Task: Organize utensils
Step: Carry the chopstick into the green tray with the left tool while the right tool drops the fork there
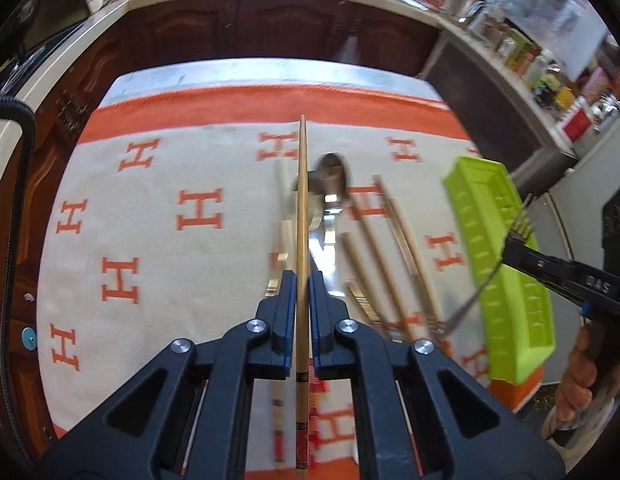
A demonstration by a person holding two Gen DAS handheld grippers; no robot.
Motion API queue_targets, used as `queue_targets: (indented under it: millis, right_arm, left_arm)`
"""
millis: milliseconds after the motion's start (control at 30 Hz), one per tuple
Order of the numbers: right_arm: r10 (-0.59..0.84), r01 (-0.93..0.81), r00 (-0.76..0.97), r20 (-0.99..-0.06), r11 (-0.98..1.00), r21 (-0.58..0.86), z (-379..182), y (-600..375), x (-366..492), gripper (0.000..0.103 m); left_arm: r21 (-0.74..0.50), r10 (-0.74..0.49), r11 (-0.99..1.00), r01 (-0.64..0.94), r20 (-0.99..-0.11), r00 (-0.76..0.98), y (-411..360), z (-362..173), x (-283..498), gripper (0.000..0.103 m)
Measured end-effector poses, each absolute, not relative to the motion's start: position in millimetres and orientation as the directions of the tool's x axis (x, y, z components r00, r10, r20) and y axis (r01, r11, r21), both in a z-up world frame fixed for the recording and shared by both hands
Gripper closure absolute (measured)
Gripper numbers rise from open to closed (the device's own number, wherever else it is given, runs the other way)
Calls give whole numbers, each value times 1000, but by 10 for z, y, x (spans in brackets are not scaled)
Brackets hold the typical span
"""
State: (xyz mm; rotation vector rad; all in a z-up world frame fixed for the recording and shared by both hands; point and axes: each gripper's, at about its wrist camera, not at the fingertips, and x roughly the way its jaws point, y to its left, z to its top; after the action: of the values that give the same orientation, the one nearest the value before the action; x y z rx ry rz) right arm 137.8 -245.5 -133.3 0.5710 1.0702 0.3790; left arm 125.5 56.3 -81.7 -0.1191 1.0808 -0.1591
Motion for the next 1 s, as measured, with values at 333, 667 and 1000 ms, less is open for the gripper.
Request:
queue_targets:
  millis: [333, 667, 1000]
  right_arm:
    - [559, -45, 566, -606, 755, 655, -602, -3346, 647, 100]
    - [419, 91, 576, -702, 821, 564, -419, -4057, 230, 100]
    - [373, 149, 485, -791, 856, 495, -653, -4146, 352, 100]
  left_arm:
    - [-240, -331, 940, 242, -812, 481, -548, -360, 1007, 99]
    - [-361, -438, 897, 255, -803, 404, -1529, -748, 1189, 99]
    - [-357, -406, 914, 193, -820, 404, -1811, -1279, 1440, 99]
